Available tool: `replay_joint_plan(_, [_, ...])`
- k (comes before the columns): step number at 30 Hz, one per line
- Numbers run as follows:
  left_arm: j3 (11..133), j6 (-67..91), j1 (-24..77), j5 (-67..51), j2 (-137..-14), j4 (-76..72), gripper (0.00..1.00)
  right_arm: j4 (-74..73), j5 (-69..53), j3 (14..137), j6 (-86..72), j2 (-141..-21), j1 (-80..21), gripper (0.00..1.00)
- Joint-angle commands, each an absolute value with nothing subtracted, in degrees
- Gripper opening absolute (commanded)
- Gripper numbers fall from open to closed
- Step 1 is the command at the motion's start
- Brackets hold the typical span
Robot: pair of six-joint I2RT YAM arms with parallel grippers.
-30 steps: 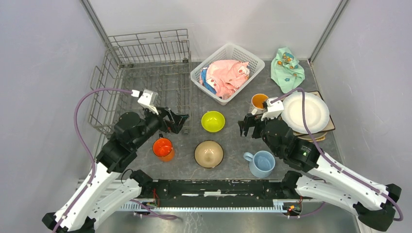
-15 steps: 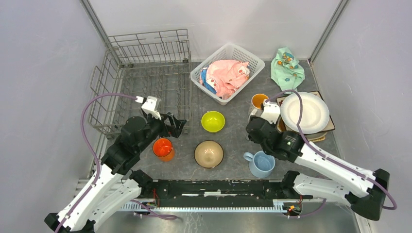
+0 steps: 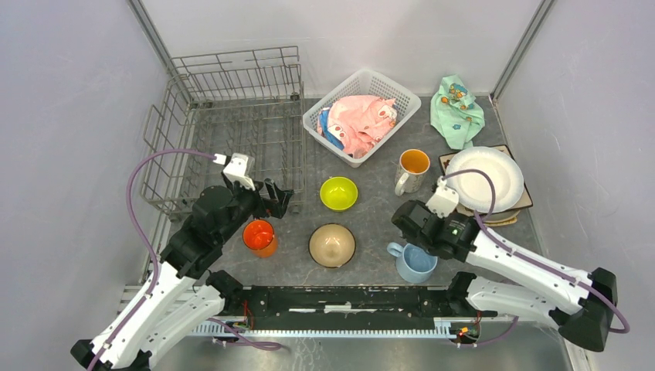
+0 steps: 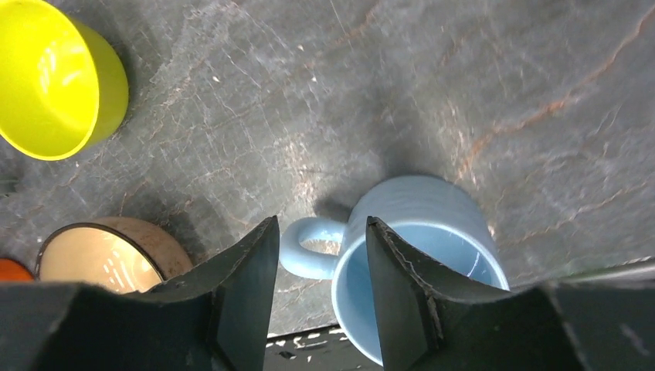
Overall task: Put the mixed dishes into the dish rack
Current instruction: Pick up the cup at the corner of the board.
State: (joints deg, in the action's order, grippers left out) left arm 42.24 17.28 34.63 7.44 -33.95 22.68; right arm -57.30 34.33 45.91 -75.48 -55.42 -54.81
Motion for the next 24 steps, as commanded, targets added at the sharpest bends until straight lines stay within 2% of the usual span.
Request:
replay_joint_plan(1, [42.23,14.24,34.85,8.84,-32.87,21.88,1.0,-58.53,31.61,41.73,-89.18,-50.52,-54.94,0.5])
replay_joint_plan(8, [42.1,14.32,34.81,11.85,-31.1,21.98,1.0,-59.67,29.91,36.89,-96.47,-48.95,-54.92,0.49])
replay_joint_plan(24, [41.77,14.66,34.8,12.61,-30.07,22.46,1.0,-48.15,30.51,32.03,-90.54,-53.85,-51.2,0.5])
